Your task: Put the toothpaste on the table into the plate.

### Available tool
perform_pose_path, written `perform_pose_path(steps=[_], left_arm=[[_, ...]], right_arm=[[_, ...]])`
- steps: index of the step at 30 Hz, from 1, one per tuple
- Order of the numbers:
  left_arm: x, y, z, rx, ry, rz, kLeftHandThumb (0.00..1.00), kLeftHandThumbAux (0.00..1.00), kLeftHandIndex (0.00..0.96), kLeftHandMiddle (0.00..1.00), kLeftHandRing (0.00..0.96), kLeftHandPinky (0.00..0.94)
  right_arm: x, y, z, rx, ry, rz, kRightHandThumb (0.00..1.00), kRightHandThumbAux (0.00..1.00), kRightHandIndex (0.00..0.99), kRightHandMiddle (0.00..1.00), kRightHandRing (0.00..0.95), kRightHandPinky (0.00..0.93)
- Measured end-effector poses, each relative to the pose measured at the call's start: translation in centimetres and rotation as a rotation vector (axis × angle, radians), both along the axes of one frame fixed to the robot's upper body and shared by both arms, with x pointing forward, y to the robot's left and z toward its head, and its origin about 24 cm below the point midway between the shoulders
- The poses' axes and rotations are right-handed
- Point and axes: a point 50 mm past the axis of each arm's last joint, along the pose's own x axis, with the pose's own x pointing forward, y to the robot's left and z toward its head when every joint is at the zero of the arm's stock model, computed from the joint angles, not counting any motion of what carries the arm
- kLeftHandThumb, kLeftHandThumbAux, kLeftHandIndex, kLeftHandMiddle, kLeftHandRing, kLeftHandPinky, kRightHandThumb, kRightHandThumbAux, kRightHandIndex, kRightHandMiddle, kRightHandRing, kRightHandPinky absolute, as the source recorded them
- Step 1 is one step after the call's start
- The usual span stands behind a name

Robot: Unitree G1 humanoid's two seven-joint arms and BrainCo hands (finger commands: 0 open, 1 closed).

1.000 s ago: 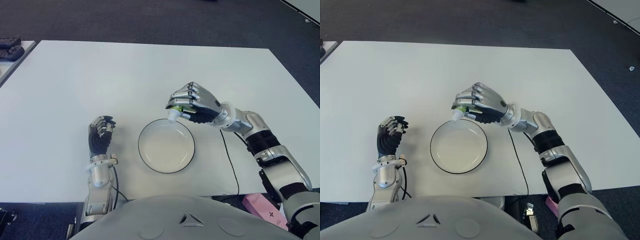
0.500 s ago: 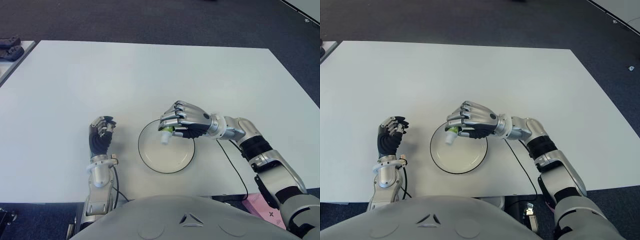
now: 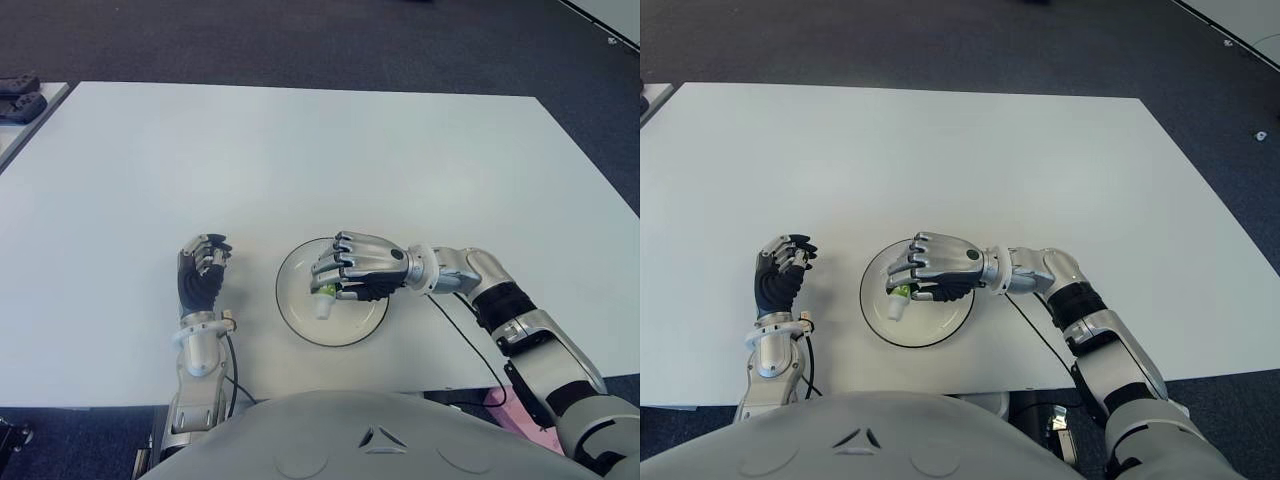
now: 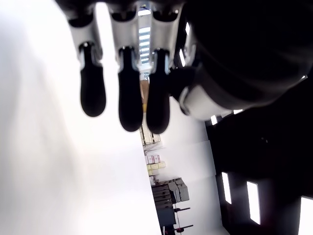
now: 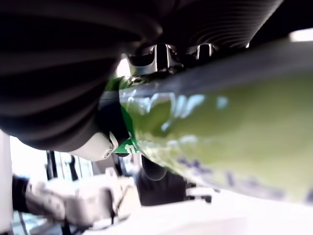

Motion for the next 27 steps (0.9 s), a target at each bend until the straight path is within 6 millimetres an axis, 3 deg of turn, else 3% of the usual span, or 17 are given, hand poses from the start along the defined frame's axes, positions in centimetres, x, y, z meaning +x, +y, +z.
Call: perform_pose_path(steps=[9,13,14,16,17,19,23,27], left_arm=[[0.0,0.0,0.2,0.0,-0.003,0.011,0.708,0.722,0.43,0.512,0.52,0.54],[0.0,0.0,0.2,-0.001,-0.001,0.013,0.709,0.722,0.43,0.511,0.519,0.54],[0.0,0.0,0.2,-0.001,0.0,0.013,0.709,0.722,0.43,0.511,0.519,0.541],[0.0,0.0,0.2,-0.001,0.0,0.013,0.709,0.722,0.43,0.513,0.523,0.55],[0.0,0.0,0.2,-0.001,0.0,0.013,0.709,0.722,0.43,0.513,0.524,0.551],[0.0,0.0,0.2,-0.001,-0.001,0.013,0.71,0.722,0.43,0.515,0.529,0.556],[0.0,0.0,0.2,0.0,-0.001,0.013,0.71,0.722,0.43,0.517,0.533,0.557],[0.0,0.0,0.2,0.0,-0.001,0.013,0.71,0.722,0.43,0.517,0.533,0.559]], right_arm=[[0.0,-0.1,-1.2,-0.069,0.025,-0.006,0.852,0.673,0.429,0.608,0.858,0.866],[0.1,0.0,-1.5,-0.066,0.032,-0.018,0.812,0.686,0.419,0.596,0.791,0.806],[0.1,0.0,-1.6,-0.063,0.036,-0.021,0.766,0.698,0.421,0.594,0.745,0.765],[0.1,0.1,-1.7,-0.058,0.045,-0.031,0.407,0.617,0.24,0.317,0.395,0.45],[0.2,0.2,-1.8,-0.056,0.052,-0.038,0.35,0.604,0.205,0.272,0.34,0.395],[0.2,0.2,-1.9,-0.053,0.061,-0.053,0.186,0.554,0.084,0.111,0.139,0.194],[0.3,0.0,-2.0,-0.056,0.065,-0.069,0.082,0.497,0.022,0.029,0.036,0.054],[0.6,-0.3,-1.6,-0.07,0.061,-0.075,0.021,0.443,0.004,0.005,0.007,0.011]])
